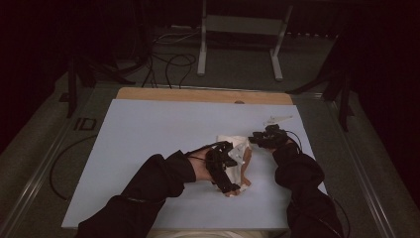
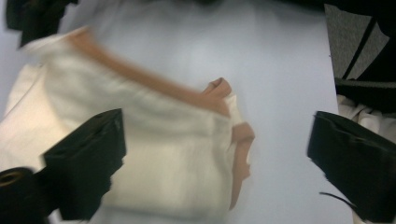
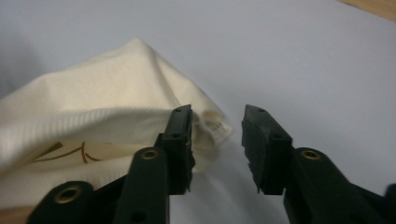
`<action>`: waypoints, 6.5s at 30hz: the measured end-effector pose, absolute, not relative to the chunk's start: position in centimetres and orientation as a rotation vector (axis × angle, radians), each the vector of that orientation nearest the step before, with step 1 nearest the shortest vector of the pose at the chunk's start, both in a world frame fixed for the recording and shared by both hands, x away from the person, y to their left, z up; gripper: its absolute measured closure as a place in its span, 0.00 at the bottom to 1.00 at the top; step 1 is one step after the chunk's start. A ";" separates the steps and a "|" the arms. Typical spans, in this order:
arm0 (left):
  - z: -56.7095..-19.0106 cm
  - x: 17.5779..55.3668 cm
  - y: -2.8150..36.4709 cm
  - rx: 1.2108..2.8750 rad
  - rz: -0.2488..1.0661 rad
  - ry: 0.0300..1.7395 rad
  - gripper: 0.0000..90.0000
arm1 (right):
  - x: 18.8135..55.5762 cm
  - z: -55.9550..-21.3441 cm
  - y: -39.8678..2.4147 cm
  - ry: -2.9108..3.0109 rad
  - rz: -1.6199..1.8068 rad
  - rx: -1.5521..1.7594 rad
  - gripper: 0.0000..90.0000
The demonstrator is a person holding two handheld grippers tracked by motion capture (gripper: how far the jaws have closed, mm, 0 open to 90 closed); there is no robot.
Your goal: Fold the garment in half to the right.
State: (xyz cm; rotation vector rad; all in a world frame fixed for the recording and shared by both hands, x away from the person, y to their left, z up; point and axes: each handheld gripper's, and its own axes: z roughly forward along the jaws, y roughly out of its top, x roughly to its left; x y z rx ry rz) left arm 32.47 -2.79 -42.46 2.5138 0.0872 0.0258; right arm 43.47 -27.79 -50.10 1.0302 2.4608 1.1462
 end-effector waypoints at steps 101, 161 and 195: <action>-50.2 29.2 19.2 2.106 0.224 0.727 0.00 | 41.8 -45.4 -25.2 2.409 1.035 1.088 0.98; -50.0 29.3 20.2 2.098 0.275 0.751 0.00 | 43.6 -48.9 -26.1 2.436 0.945 1.231 0.44; -50.5 29.2 20.7 2.129 0.255 0.757 0.00 | 43.2 -46.7 -22.5 2.532 1.082 1.106 0.12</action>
